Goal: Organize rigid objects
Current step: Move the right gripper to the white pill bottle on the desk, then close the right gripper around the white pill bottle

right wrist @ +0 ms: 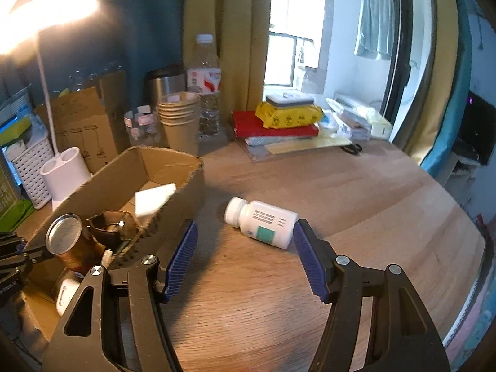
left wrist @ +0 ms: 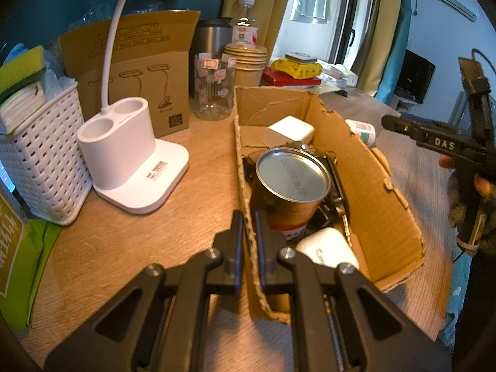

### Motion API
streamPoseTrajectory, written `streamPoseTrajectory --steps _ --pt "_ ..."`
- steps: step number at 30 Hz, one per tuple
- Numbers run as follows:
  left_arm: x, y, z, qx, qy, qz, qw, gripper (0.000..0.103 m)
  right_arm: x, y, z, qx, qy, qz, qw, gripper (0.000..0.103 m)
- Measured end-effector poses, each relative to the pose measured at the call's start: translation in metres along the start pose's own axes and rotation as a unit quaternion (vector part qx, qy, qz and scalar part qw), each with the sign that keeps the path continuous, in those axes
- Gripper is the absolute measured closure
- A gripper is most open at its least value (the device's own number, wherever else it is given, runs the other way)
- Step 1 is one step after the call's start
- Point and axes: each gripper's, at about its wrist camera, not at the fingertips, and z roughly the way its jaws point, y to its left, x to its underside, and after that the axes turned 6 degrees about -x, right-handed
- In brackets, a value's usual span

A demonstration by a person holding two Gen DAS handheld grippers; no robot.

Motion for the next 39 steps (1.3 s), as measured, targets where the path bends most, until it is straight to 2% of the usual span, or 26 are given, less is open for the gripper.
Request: streamPoseTrajectory --steps 15,28,36,39 --pt "0.0 0.0 0.0 0.0 0.0 0.0 1.0 0.094 0.009 -0.024 0.028 0.004 0.024 0.005 1.0 0.036" --pt "0.0 0.0 0.0 0.0 0.0 0.0 1.0 0.094 0.007 -0.029 0.048 0.003 0.041 -0.002 0.999 0.036" --pt "0.0 0.0 0.0 0.0 0.0 0.0 1.0 0.094 -0.004 -0.023 0.071 -0.007 0.065 -0.045 0.997 0.035" --pt "0.0 0.0 0.0 0.0 0.0 0.0 1.0 0.094 -0.006 -0.019 0.081 0.011 0.076 -0.068 0.995 0.036"
